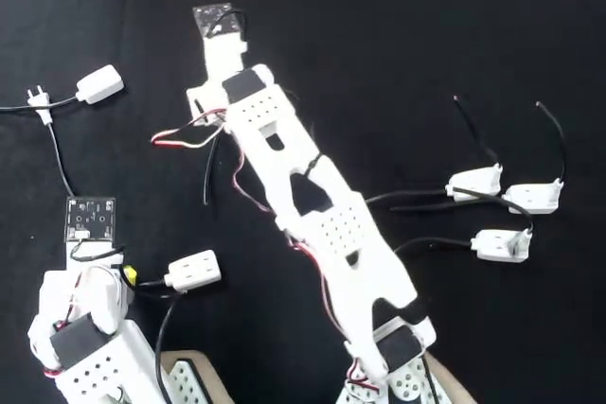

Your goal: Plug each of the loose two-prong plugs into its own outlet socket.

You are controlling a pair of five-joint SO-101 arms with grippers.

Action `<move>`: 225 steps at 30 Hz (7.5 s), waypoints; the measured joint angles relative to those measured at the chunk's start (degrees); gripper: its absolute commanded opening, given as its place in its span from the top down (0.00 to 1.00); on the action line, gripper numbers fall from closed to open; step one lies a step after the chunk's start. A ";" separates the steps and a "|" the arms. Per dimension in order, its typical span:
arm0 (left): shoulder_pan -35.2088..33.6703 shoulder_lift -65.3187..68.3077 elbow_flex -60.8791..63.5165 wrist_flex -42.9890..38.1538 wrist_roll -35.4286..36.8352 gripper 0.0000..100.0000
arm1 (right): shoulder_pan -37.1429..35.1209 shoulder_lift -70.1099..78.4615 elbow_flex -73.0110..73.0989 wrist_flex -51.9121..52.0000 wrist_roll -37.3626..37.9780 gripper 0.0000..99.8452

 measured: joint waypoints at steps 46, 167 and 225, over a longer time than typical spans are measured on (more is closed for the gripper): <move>0.00 0.00 0.00 0.00 0.00 0.73 | 0.70 13.45 -25.23 29.27 23.47 0.99; 0.00 0.00 0.00 0.00 0.00 0.73 | 8.79 -33.32 52.31 20.84 -31.91 0.79; 0.00 -0.09 0.00 0.00 0.00 0.73 | 5.27 -32.09 54.15 15.56 32.00 0.75</move>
